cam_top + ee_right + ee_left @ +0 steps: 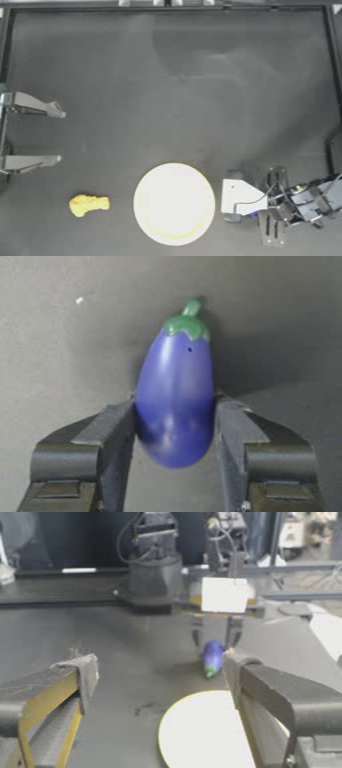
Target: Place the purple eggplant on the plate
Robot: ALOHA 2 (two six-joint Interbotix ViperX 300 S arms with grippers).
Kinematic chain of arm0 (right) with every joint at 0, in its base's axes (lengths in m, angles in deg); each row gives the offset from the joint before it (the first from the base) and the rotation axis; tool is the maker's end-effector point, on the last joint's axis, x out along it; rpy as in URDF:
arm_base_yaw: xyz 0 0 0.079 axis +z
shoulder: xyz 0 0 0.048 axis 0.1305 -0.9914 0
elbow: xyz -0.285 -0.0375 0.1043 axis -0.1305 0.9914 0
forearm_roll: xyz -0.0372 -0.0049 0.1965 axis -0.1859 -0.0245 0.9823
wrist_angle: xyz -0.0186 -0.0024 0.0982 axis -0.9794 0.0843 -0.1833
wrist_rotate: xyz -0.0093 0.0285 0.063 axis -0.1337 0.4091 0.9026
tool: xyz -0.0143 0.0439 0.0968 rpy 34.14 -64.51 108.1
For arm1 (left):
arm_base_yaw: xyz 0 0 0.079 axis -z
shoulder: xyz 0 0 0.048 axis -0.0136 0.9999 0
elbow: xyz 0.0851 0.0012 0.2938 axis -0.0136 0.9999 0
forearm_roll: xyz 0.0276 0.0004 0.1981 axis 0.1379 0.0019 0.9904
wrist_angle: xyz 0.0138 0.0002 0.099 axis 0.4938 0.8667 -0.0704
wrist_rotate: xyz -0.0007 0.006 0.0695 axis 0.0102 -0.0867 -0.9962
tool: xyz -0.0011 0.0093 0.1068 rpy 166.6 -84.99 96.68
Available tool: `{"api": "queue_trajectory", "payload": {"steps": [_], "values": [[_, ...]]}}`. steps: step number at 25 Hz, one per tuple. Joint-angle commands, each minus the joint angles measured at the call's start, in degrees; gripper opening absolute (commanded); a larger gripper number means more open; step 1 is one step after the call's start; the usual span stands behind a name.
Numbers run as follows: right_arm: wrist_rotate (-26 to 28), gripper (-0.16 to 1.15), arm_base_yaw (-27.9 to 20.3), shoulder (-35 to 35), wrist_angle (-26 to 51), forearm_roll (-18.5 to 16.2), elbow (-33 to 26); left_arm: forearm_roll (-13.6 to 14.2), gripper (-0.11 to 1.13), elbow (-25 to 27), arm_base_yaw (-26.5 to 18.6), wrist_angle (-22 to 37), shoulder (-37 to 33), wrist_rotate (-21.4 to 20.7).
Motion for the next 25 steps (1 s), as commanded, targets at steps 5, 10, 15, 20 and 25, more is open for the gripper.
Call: {"api": "queue_trajectory", "payload": {"steps": [5,10,15,20,25], "values": [[-1.4,0.30,0.4,2.2,1.4,-0.7,-3.7,-0.1,1.03,-1.5,-0.1,-0.3,0.3,-0.1],[-1.8,0.30,0.4,6.4,5.4,-4.5,-7.7,-0.1,1.03,-1.6,-0.1,0.2,0.3,-0.1],[-2.7,0.30,-0.4,6.9,6.5,-9.8,-12.7,-0.1,1.03,-1.6,-0.1,0.4,0.5,-0.2],[-8.2,0.30,-2.5,3.9,6.2,-10.7,-17.8,-0.1,1.03,-1.6,-0.3,0.3,0.6,-0.2],[-15.8,0.30,-4.6,-2.9,5.8,-10.5,-23.9,0.0,1.03,-1.6,-0.5,0.3,0.6,-0.2]]}}
